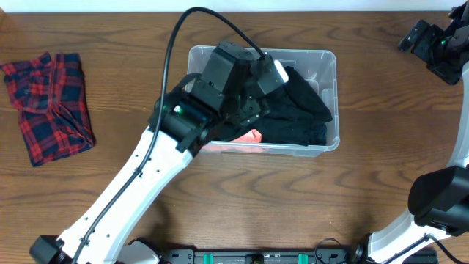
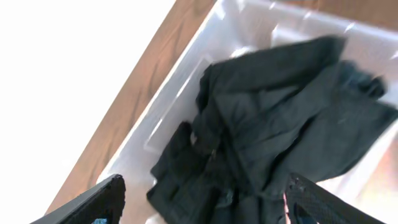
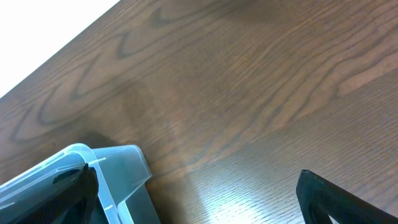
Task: Pack container
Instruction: 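Carry the black garment into the bin and lay it on top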
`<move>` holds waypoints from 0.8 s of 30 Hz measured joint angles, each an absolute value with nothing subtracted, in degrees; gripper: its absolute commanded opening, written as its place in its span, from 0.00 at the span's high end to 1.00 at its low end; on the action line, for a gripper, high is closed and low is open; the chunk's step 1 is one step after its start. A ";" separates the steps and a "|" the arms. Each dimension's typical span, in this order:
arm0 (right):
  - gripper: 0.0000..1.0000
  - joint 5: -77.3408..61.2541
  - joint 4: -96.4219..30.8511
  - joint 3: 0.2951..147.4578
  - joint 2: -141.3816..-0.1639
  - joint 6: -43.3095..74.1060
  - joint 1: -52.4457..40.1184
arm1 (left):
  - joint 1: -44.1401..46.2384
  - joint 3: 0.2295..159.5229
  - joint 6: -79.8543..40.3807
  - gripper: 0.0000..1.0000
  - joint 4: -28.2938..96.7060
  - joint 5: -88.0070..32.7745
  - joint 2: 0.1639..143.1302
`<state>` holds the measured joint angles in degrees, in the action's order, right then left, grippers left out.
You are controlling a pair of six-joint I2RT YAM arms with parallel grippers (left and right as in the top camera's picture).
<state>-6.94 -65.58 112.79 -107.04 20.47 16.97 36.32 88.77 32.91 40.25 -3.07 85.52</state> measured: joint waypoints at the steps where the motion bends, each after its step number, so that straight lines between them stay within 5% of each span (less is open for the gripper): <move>1: 0.01 -6.94 -65.58 112.79 -107.02 20.49 16.97 | 36.47 88.82 32.36 0.32 40.03 -4.03 85.65; 9: 0.01 -6.94 -65.58 112.79 -107.04 20.49 16.97 | 36.49 88.86 29.34 0.94 39.53 -7.60 96.68; 24: 0.01 -6.94 -65.58 112.79 -107.02 20.49 16.97 | 36.47 90.65 20.12 0.94 39.88 -9.93 115.35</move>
<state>-6.94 -65.58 112.79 -107.02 20.49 16.97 36.47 90.65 20.12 39.88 -9.93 115.35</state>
